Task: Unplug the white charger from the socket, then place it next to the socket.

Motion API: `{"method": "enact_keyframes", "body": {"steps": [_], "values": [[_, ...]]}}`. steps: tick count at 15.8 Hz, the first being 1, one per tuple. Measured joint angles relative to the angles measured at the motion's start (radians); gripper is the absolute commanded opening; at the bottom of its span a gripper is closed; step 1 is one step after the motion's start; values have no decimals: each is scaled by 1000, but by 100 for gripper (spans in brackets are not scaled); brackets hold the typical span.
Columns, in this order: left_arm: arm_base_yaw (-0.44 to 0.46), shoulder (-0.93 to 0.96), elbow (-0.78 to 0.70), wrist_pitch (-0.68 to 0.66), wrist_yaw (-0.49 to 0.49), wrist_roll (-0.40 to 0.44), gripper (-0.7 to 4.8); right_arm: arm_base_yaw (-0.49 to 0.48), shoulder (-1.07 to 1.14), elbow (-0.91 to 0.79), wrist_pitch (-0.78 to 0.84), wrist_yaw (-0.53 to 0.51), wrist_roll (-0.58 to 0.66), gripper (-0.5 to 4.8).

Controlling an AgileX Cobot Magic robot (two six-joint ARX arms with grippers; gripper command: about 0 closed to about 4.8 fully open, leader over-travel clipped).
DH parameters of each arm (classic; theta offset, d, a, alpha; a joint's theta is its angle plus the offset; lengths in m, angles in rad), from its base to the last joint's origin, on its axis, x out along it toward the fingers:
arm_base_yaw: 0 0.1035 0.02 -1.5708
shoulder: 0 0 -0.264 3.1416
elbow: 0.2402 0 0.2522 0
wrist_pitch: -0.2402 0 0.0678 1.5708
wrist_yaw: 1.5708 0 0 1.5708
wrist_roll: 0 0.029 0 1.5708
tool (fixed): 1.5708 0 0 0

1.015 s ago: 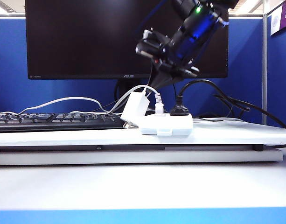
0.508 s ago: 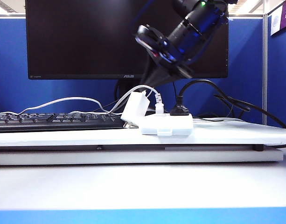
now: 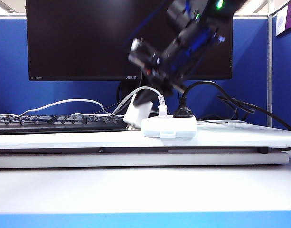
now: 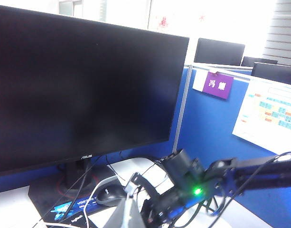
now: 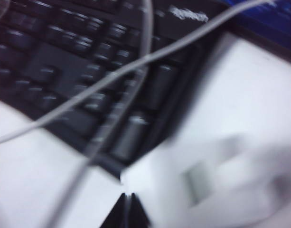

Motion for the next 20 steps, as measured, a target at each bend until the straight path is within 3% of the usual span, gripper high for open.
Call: {"method": "enact_keyframes", "body": {"steps": [2,10,14,20], "values": [[0,0,0,0,0,0,-5,0,31,0,20,136,3,-6],[0,0,0,0,0,0,-5,-4,-148,-1,51,144,-28,-6],[0,0,0,0,0,0,-5,-4,-374,-1,103,143,-35,-6],[0,-12,80,-12,1,23,-5,-3,-939,2,64,143,-34,-6]]}}
